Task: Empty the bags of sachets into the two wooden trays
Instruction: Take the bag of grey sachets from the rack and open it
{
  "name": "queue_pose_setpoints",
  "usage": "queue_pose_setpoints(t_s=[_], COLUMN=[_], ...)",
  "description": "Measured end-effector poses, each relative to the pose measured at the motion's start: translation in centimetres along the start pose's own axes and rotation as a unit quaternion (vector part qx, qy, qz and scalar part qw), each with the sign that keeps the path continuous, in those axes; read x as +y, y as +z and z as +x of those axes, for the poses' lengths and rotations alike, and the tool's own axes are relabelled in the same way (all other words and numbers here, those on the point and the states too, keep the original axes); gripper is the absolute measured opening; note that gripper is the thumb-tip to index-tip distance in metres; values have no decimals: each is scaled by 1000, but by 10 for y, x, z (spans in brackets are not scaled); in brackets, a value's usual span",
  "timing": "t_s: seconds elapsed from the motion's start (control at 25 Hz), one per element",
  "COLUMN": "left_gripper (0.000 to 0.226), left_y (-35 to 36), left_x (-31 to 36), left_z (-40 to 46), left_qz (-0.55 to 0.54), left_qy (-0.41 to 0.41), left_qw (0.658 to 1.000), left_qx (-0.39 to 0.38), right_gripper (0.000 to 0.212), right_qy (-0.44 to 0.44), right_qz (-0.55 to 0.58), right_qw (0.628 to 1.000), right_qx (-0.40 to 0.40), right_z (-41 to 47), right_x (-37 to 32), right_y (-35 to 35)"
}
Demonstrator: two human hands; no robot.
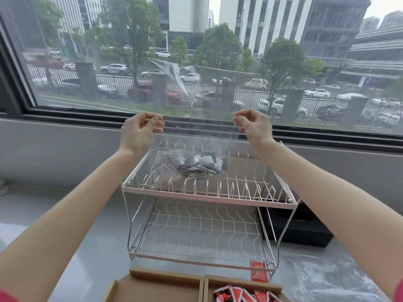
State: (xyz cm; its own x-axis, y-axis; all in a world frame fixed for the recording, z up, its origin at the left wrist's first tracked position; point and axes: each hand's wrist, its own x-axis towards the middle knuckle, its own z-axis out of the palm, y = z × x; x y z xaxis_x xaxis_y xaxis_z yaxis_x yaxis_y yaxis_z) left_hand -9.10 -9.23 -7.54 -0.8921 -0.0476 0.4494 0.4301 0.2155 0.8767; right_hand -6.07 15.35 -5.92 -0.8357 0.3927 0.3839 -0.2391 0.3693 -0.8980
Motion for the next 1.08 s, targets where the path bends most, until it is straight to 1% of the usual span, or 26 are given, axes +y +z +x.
queue_pose_setpoints(t_s=[0.12, 0.24, 0.32, 0.44, 0.52, 0.64, 0.8, 1.08], left_gripper=[21, 22, 21, 20, 19, 20, 19, 20], left_y=[-10, -17, -22, -28, -28, -21, -5, 19], left_x=[25, 71, 103, 131, 136, 130, 113, 57], left_z=[0, 0, -3, -18, -32, -58, -105, -185], left_qz=[-46, -70, -106, -146, -155, -176, -185, -190], left_qy=[-4, 31, 49, 59, 48, -1, -51, -156], left_qw=[999, 997, 993, 987, 987, 984, 980, 965], left_qx=[13, 18, 26, 26, 7, -21, -55, -94], right_gripper=[23, 21, 20, 18, 17, 19, 22, 21], right_qy=[-13, -42, -78, -131, -141, -133, -118, -3], right_qz=[50, 129, 156, 150, 125, 88, 54, 10], right_qw=[998, 989, 983, 978, 981, 986, 991, 1000], right_qx=[23, 50, 65, 52, 46, 45, 31, 20], right_z=[-1, -4, -11, -29, -44, -70, -115, -194], right_x=[-20, -57, -88, -121, -128, -121, -91, -13], right_y=[-15, -32, -47, -73, -87, -102, -119, -142])
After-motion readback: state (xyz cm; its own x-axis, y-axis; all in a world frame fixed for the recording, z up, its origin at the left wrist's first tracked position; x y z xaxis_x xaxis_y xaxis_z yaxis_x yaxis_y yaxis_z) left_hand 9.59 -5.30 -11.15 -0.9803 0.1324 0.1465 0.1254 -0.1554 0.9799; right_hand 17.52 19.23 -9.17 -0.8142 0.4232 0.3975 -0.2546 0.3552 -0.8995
